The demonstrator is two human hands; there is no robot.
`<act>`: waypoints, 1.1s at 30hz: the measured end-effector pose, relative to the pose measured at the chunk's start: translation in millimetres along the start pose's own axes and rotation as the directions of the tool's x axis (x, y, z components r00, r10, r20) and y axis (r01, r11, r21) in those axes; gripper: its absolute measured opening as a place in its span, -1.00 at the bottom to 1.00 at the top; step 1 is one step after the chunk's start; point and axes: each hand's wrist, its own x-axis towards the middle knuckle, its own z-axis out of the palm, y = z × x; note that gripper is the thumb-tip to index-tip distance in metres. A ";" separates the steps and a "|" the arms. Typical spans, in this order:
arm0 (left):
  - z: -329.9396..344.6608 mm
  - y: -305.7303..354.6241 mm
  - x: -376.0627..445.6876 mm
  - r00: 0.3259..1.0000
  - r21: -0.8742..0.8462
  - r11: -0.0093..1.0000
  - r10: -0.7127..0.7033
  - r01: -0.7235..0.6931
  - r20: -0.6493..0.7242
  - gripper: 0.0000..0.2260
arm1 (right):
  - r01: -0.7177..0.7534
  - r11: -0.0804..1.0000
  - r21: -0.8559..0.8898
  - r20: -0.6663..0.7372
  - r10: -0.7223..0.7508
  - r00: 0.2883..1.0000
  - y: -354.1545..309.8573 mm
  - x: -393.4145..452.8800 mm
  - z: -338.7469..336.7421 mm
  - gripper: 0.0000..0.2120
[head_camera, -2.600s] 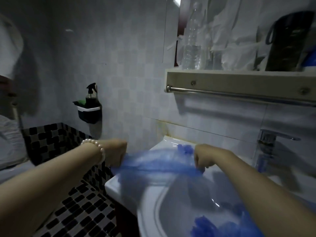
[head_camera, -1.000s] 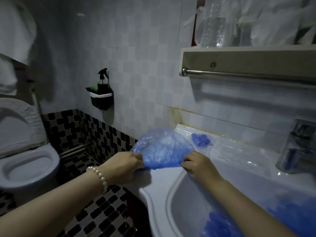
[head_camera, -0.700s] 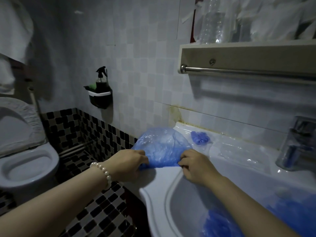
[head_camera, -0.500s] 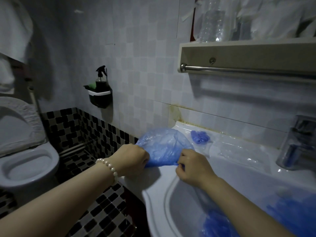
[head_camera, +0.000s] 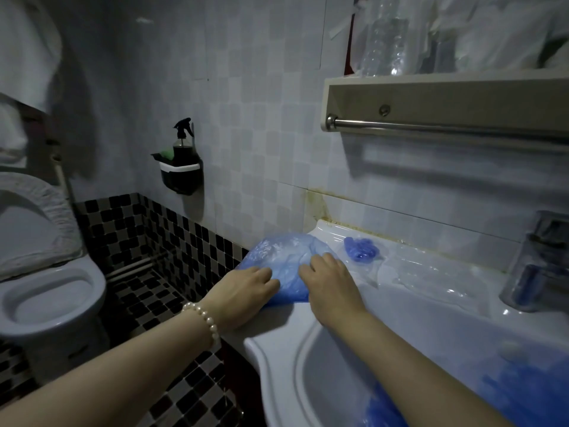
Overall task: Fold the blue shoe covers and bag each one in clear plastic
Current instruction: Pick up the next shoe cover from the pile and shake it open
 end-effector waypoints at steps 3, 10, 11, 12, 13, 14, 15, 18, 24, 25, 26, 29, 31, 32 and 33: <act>1.6 2.8 3.6 0.985 -0.031 0.992 0.120 -0.125 -0.126 -0.96 | 0.084 0.991 0.105 0.023 -0.087 0.996 -2.6 3.8 3.8 -0.42; 13.5 -10.8 -0.4 0.999 -0.194 0.980 -0.047 0.045 -0.005 -0.55 | -0.105 0.973 0.205 0.387 0.018 0.922 2.7 12.4 -15.0 -0.15; 13.9 -11.9 -1.5 0.998 -0.185 0.981 -0.057 0.063 0.035 -0.46 | -0.128 0.970 0.207 0.420 0.030 0.907 2.2 14.2 -15.4 -0.07; 14.9 -12.7 -2.3 0.995 -0.173 0.982 -0.068 0.079 0.067 -0.40 | -0.144 0.967 0.213 0.450 0.034 0.893 1.6 15.7 -13.5 -0.02; 14.6 -12.2 -2.4 0.992 -0.150 0.984 -0.076 0.091 0.100 -0.36 | -0.154 0.965 0.213 0.474 0.036 0.880 1.3 17.1 -12.2 0.00; 13.9 -11.2 -2.1 0.987 -0.120 0.988 -0.081 0.098 0.140 -0.32 | -0.157 0.966 0.203 0.499 0.036 0.866 0.8 18.1 -10.3 0.00; 13.3 -11.3 -1.0 0.982 -0.087 0.992 -0.079 0.096 0.172 -0.29 | -0.154 0.971 0.185 0.522 0.036 0.852 0.5 18.9 -8.4 -0.01; 15.3 -12.2 2.4 0.954 -0.109 0.987 -0.080 0.115 0.288 -0.24 | -0.166 0.973 0.160 0.603 0.037 0.797 1.8 20.3 -2.2 -0.04; 18.7 -15.4 6.3 0.877 -0.281 0.943 -0.021 0.176 0.481 -0.32 | -0.177 0.976 0.129 0.758 0.018 0.652 8.9 24.0 0.6 -0.12; 19.1 -15.7 6.3 0.877 -0.291 0.940 -0.015 0.176 0.481 -0.32 | -0.173 0.977 0.128 0.779 0.009 0.628 9.9 25.6 1.2 -0.14; 19.7 -15.8 5.9 0.880 -0.301 0.938 -0.009 0.172 0.474 -0.33 | -0.166 0.978 0.127 0.794 0.000 0.608 10.6 27.0 1.0 -0.16; 20.8 -15.7 5.1 0.895 -0.321 0.935 0.010 0.150 0.447 -0.44 | -0.155 0.979 0.135 0.810 -0.019 0.586 10.6 29.8 -0.3 -0.20; 20.3 -15.8 5.7 0.904 -0.337 0.930 0.014 0.145 0.427 -0.46 | -0.167 0.975 0.149 0.808 -0.023 0.589 10.9 29.9 -0.1 -0.22; 19.8 -15.8 5.9 0.905 -0.341 0.928 0.010 0.151 0.425 -0.44 | -0.177 0.972 0.156 0.806 -0.022 0.592 11.1 29.9 -0.1 -0.22; 20.6 -15.3 5.1 0.904 -0.345 0.924 -0.001 0.164 0.428 -0.40 | -0.180 0.970 0.162 0.803 -0.023 0.596 10.7 28.9 -0.4 -0.23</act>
